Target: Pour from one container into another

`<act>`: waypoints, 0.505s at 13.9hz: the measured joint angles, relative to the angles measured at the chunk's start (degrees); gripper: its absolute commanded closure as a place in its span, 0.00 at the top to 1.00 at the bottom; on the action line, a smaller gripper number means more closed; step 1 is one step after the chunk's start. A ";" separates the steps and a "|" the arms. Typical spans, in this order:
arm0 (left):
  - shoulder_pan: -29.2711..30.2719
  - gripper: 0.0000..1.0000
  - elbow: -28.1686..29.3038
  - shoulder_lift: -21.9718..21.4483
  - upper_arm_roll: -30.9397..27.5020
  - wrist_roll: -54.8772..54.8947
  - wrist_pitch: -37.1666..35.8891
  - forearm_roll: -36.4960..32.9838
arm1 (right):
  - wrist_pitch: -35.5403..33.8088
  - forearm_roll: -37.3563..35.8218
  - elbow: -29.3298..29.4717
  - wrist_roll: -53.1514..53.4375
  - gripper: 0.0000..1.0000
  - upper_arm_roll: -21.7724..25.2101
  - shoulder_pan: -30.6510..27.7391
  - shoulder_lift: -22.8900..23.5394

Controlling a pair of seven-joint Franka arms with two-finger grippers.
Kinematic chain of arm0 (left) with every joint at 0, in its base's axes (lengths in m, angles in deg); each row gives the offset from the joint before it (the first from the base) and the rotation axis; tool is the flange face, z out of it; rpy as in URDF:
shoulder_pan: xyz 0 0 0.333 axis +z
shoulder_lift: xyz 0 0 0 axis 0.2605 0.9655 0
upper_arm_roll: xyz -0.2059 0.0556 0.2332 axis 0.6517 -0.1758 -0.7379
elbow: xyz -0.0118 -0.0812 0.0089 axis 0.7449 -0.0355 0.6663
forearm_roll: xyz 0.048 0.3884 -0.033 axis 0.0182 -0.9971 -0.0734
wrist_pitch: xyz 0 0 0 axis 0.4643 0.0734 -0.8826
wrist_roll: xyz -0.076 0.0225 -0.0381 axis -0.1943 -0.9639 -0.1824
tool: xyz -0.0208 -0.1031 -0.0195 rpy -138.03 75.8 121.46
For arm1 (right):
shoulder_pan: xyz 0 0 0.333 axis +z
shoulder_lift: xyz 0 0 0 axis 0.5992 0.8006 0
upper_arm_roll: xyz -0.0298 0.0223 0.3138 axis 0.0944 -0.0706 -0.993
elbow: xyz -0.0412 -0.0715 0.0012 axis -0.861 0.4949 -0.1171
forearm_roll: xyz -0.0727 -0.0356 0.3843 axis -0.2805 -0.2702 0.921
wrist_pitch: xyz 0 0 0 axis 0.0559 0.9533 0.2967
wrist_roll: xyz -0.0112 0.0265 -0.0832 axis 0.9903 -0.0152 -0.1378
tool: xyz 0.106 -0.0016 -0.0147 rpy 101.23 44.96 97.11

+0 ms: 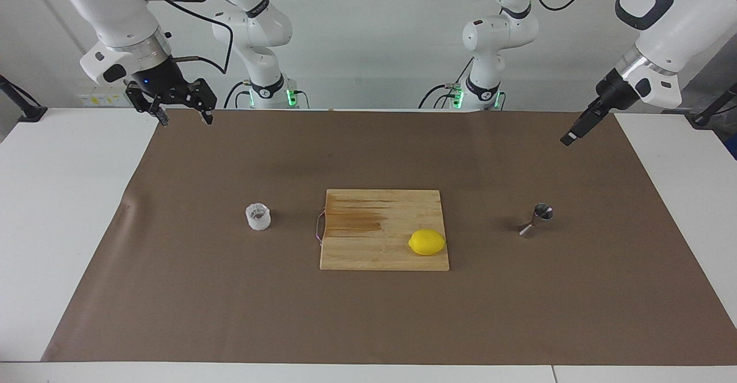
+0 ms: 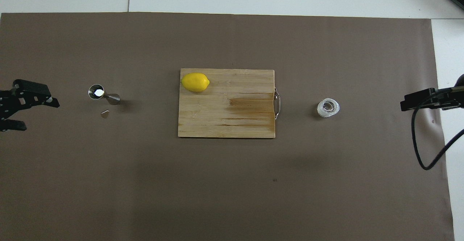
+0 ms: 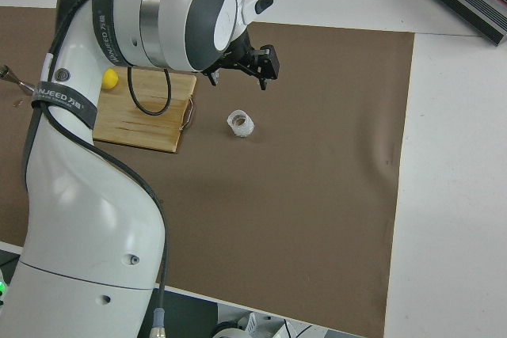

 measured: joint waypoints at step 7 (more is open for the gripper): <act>3.66 1.00 9.16 1.26 -0.14 -24.53 14.31 14.44 | 0.00 0.00 0.00 0.00 1.00 0.00 0.00 0.00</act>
